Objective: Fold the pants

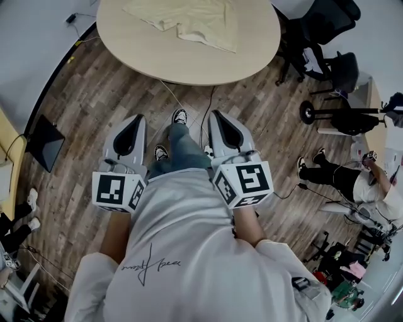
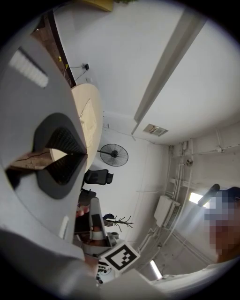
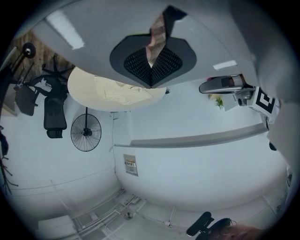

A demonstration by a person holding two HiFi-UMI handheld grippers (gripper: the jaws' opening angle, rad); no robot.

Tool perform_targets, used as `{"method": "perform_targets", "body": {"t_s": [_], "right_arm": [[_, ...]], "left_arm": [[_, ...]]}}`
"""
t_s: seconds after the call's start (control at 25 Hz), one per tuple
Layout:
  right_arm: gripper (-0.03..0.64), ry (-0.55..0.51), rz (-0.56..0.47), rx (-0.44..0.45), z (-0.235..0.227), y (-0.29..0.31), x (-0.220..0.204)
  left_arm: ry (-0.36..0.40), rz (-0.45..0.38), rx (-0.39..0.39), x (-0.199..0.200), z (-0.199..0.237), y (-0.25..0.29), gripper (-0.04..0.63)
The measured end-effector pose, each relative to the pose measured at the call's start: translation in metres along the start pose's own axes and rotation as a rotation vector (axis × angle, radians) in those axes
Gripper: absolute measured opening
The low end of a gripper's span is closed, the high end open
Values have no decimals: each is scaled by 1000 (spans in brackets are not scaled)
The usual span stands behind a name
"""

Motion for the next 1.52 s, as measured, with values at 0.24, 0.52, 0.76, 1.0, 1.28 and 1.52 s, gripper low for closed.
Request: {"method": "perform_targets", "body": {"t_s": [0.24, 0.52, 0.76, 1.0, 1.28, 1.52], "right_arm": [[-6, 14, 0, -8, -17, 37, 3], [-6, 28, -6, -2, -45, 89, 15], [-6, 30, -9, 3, -76, 137, 30], [-6, 33, -6, -1, -107, 175, 41], [-6, 41, 3, -9, -153, 206, 47], [-6, 59, 17, -13, -191, 230, 46]], "left_arm": [[14, 14, -23, 4, 14, 41, 54], [21, 16, -21, 15, 37, 99, 54], [34, 15, -31, 26, 49, 155, 54], [35, 18, -41, 31, 58, 206, 54], [67, 16, -60, 39, 56, 271, 54], [123, 23, -72, 45, 54, 324, 54]]}}
Point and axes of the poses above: the fingertips, and each gripper's own axes: y forward along the fingers, z to its left, x out of its top, the point moved 2 cm from there along -y, backward along the fingers, and after that the axes turned 8 degrees about -z, right-handed, at the moved point
